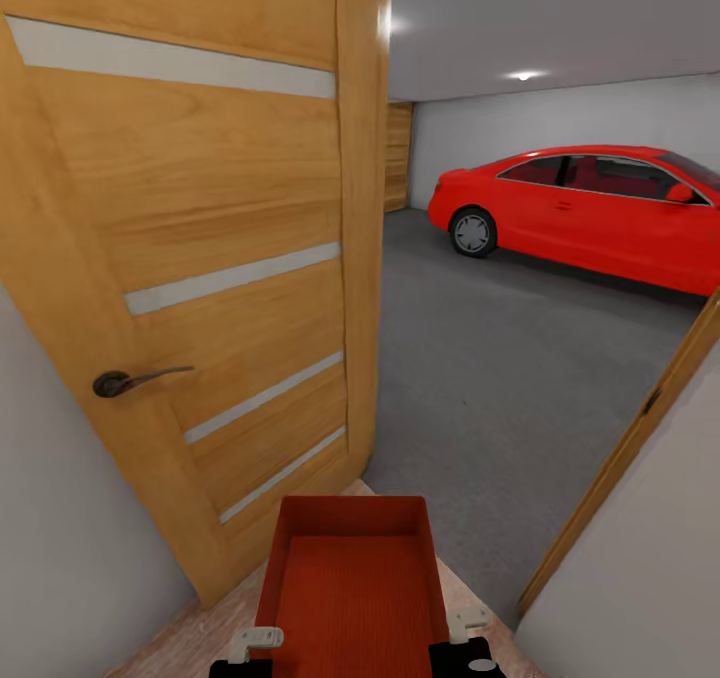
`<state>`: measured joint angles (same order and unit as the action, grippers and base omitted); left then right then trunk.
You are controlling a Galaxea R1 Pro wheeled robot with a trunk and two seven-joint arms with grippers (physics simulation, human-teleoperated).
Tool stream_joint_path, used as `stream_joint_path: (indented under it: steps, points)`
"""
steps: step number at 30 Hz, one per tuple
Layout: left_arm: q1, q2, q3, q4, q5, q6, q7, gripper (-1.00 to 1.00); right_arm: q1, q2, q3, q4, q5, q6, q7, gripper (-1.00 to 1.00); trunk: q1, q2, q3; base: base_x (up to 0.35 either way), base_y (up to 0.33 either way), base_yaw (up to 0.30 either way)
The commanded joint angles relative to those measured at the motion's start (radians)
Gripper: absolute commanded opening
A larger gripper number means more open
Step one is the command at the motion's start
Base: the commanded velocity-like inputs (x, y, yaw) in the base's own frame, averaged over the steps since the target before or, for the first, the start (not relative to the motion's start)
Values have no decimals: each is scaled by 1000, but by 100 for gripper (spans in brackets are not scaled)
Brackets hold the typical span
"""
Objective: Move the two storage containers from the living room to the garage. In the garage, place one container on the floor and stack the other container on top of it (either order is fine).
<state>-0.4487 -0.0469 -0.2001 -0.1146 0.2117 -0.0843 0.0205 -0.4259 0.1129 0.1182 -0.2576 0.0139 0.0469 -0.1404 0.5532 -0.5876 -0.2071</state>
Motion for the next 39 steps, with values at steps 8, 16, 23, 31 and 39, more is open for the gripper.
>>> stream_joint_path:
  steps: [8, 16, 23, 31, 39]
  points:
    - [-1, -2, -41, 2, 11, -3, -2, -100, -1, 1, 21, -2, -6, 4, 1, -100, 0, -1, 2, 41, 26, -162]
    - [-1, -2, -41, 2, 11, -20, -2, -100, -1, 1, 21, -2, -6, 4, 1, -100, 0, -1, 3, 48, 27, -54]
    - [-1, -2, -41, 3, 11, -23, -2, -100, -1, 1, 21, -2, -6, 4, 1, -100, 0, -1, 4, 5, 2, -184]
    - [-1, -2, -41, 3, 11, -23, -2, -100, -1, 1, 21, -3, -6, 5, 1, -100, 0, -1, 5, 99, 51, -109]
    - [-1, -2, -41, 3, 11, -23, -2, -100, -1, 1, 21, -3, -6, 5, 1, -100, 0, -1, 5, 206, 160, -48]
